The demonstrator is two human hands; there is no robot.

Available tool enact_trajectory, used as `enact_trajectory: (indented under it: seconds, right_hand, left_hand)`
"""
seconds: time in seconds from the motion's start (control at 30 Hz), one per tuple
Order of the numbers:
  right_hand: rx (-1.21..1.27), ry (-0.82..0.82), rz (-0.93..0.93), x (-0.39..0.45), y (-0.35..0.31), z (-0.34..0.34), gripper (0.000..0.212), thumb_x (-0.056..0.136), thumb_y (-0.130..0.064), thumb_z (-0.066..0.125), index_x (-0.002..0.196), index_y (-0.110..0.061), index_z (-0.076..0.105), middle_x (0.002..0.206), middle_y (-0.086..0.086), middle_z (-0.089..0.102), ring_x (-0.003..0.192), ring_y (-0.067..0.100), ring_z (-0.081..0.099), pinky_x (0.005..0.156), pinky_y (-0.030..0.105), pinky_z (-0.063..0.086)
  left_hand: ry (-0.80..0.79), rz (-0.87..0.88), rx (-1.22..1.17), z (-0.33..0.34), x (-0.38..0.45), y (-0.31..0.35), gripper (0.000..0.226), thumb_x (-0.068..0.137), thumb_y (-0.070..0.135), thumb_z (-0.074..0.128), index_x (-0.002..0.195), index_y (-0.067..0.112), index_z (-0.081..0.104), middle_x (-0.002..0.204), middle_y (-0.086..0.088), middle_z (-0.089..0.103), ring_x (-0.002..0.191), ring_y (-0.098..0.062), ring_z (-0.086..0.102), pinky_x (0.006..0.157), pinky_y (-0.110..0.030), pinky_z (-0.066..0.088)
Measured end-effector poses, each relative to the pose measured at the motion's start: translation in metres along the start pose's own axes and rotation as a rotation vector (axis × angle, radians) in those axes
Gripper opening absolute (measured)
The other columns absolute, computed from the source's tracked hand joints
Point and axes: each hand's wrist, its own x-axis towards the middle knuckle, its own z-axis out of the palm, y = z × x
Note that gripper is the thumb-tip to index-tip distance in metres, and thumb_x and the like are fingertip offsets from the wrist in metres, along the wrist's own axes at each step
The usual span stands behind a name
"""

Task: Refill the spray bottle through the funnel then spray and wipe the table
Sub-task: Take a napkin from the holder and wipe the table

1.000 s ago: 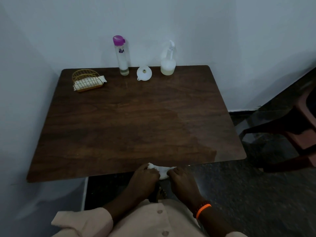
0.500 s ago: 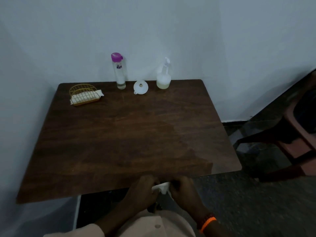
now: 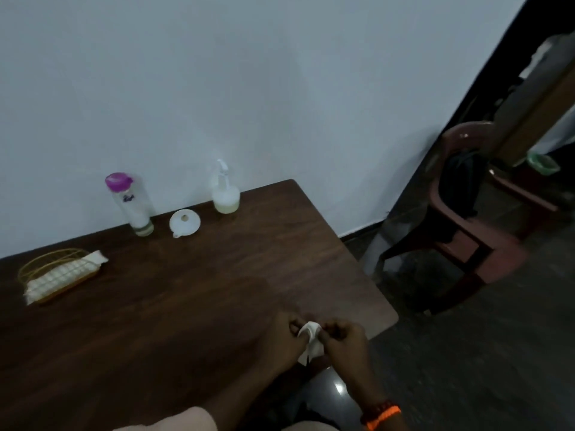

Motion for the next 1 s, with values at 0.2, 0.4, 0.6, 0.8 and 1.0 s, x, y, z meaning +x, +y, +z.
enact_trajectory:
  seconds: [0.2, 0.4, 0.6, 0.8, 1.0]
  right_hand:
    - [0.053, 0.151, 0.048, 0.045, -0.004, -0.037, 0.017, 0.085, -0.006, 0.074, 0.071, -0.017, 0.075, 0.069, -0.006, 0.075, 0.067, 0.005, 0.072, 0.061, 0.029, 0.059]
    - [0.097, 0.138, 0.070, 0.125, 0.002, -0.084, 0.026, 0.087, 0.001, 0.069, 0.074, -0.019, 0.077, 0.072, -0.010, 0.076, 0.068, 0.008, 0.072, 0.057, 0.021, 0.056]
    - [0.142, 0.101, 0.084, 0.234, 0.006, -0.139, 0.024, 0.087, 0.008, 0.065, 0.080, -0.010, 0.079, 0.072, -0.002, 0.077, 0.068, 0.005, 0.072, 0.057, 0.019, 0.055]
    - [0.107, 0.041, 0.092, 0.356, 0.020, -0.161, 0.033, 0.086, 0.006, 0.065, 0.080, -0.023, 0.079, 0.075, -0.003, 0.078, 0.067, 0.006, 0.072, 0.060, 0.021, 0.055]
    - [0.090, -0.120, 0.071, 0.460, 0.031, -0.126, 0.046, 0.079, 0.012, 0.052, 0.085, -0.026, 0.078, 0.086, 0.002, 0.079, 0.082, 0.016, 0.075, 0.079, 0.034, 0.061]
  left_hand:
    - [0.008, -0.056, -0.106, 0.052, 0.061, 0.021, 0.047, 0.065, 0.069, 0.061, 0.079, 0.024, 0.068, 0.072, 0.005, 0.071, 0.068, -0.011, 0.070, 0.068, -0.043, 0.060]
    - [-0.006, -0.119, -0.178, 0.103, 0.126, 0.072, 0.075, 0.067, 0.083, 0.064, 0.087, 0.011, 0.067, 0.080, -0.001, 0.068, 0.079, -0.026, 0.068, 0.071, -0.037, 0.056]
    - [-0.200, -0.187, -0.095, 0.140, 0.218, 0.142, 0.020, 0.094, 0.027, 0.067, 0.103, 0.009, 0.069, 0.103, -0.018, 0.072, 0.096, -0.027, 0.068, 0.095, -0.037, 0.053]
    - [-0.048, -0.154, -0.039, 0.172, 0.310, 0.179, 0.023, 0.096, 0.030, 0.064, 0.091, 0.011, 0.075, 0.083, -0.005, 0.076, 0.070, -0.013, 0.070, 0.062, -0.029, 0.055]
    - [0.067, -0.327, -0.081, 0.182, 0.394, 0.179, 0.021, 0.095, 0.015, 0.060, 0.106, 0.003, 0.073, 0.103, -0.009, 0.074, 0.094, -0.020, 0.067, 0.080, -0.031, 0.052]
